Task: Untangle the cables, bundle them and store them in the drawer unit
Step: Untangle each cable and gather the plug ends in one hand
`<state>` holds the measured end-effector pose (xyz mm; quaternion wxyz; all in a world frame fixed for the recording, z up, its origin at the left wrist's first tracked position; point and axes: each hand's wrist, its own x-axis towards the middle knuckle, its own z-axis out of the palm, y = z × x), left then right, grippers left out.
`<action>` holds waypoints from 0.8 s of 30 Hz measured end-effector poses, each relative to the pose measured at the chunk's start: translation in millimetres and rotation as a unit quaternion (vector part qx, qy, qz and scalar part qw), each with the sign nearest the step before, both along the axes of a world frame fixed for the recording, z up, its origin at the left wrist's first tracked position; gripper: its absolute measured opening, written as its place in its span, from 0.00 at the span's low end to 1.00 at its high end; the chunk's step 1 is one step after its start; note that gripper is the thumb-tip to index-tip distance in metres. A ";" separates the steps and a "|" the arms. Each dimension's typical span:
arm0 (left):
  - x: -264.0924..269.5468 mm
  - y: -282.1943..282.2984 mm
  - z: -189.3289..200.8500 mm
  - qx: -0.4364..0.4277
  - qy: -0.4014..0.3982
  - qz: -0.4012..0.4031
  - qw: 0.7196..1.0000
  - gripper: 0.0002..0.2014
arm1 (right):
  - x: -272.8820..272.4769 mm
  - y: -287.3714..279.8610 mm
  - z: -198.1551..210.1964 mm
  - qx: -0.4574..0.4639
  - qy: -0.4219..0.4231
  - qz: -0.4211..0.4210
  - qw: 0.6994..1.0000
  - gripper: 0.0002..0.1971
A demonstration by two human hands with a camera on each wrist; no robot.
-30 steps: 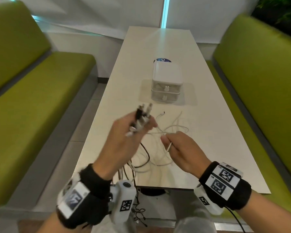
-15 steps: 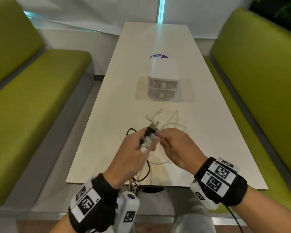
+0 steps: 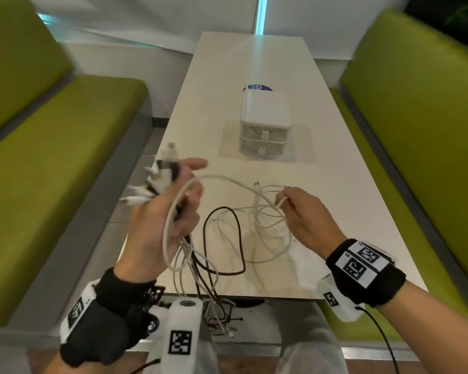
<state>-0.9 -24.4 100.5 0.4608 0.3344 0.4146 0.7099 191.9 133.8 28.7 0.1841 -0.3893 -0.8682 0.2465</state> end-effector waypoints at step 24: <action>36.4 30.2 -18.1 0.092 0.156 0.096 0.979 0.12 | -1.0 6.3 -13.0 -0.074 -0.071 0.065 0.993 0.19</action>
